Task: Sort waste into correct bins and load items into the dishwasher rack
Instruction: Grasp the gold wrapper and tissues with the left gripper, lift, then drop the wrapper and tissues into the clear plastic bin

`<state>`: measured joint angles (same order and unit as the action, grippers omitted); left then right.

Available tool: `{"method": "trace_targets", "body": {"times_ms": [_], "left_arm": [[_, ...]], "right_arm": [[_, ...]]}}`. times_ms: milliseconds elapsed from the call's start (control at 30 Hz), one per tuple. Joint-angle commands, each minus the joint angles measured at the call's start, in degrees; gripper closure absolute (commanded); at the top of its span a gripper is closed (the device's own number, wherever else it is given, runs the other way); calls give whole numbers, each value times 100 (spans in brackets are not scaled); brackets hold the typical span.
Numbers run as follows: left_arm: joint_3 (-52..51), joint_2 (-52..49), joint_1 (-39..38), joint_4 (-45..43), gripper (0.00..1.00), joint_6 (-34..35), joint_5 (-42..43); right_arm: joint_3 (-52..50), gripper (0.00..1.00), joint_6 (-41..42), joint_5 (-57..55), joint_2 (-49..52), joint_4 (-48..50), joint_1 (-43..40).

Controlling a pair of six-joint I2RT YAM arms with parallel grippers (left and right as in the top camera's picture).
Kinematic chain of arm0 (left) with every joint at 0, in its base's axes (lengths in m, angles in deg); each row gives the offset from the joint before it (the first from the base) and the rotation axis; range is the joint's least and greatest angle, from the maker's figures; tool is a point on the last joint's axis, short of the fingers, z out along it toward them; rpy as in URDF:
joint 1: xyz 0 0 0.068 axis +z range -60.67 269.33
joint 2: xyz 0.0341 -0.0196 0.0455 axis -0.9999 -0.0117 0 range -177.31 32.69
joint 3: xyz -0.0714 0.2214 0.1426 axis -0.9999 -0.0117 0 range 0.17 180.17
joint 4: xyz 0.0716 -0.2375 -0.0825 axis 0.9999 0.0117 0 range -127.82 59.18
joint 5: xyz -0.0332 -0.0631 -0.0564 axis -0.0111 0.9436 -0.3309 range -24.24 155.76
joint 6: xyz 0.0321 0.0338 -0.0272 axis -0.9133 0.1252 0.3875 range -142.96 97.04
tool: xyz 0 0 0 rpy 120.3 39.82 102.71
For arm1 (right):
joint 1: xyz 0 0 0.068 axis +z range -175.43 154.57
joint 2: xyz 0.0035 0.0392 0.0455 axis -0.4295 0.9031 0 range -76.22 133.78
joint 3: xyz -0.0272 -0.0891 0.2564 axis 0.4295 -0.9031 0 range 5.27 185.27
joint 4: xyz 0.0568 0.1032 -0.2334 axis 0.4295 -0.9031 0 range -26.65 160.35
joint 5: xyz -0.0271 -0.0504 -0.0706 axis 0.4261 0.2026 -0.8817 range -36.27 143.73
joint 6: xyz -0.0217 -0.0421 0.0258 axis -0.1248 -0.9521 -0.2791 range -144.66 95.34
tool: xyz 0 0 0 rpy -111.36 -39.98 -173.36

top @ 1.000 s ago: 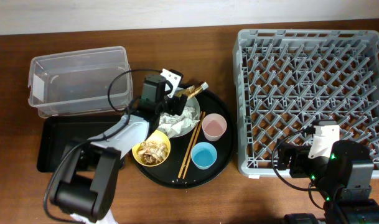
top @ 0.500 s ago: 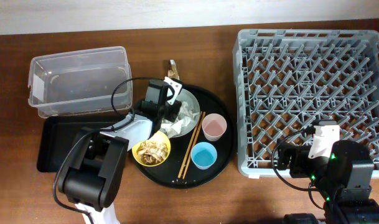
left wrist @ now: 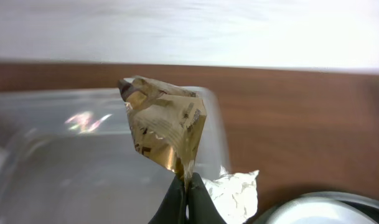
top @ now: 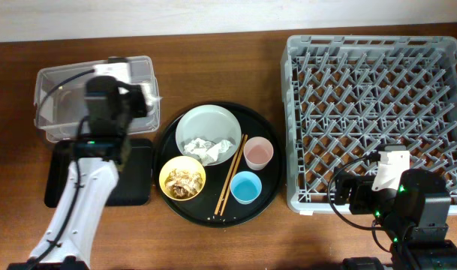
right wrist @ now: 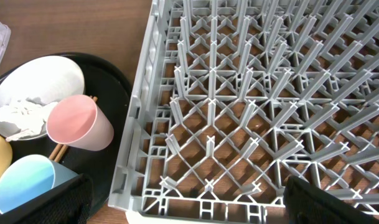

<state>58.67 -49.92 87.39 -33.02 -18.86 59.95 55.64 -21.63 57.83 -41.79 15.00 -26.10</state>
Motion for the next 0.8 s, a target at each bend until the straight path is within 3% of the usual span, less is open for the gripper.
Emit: {"method": "trace_targets", "body": {"times_ms": [0, 100, 133, 167, 200, 267, 300, 333, 433, 533, 700, 767], "left_arm": [[26, -304, 570, -4, 100, 1626, -205], [26, -1054, 697, -236, 98, 2138, -389], [26, -1281, 699, -269, 87, 2138, -363], [31, -1296, 699, -372, 49, 2109, -330], [42, -1182, 699, -452, 48, 1937, -177], [81, -531, 638, -501, 30, 1770, 503], [81, -186, 330, -208, 25, 1261, 994], [81, -103, -164, 280, 1, 756, 1071], [79, -162, -1394, 1150, 1, 201, 1078], [59, -492, -2474, 1318, 1, -470, 1069], [59, -1729, -2765, 1508, 7, -723, 269], [59, -1910, -2765, 1633, 23, -723, 164]], "right_arm": [[92, 1, 46, 20, -15, 4, 26], [92, 1, 46, 20, -15, 4, 26], [92, 1, 46, 20, -15, 4, 26], [92, 1, 46, 20, -15, 2, 26], [92, 1, 46, 20, -15, 4, 26], [92, 1, 46, 20, -15, 2, 26], [92, 1, 46, 22, -15, 4, 26], [92, 1, 46, 20, -15, 4, 26], [92, 1, 46, 22, -15, 2, 26], [92, 1, 48, 22, -15, 2, 26], [92, 1, 46, 22, -15, -39, 26], [92, 1, 46, 22, -15, -42, 26]]}}
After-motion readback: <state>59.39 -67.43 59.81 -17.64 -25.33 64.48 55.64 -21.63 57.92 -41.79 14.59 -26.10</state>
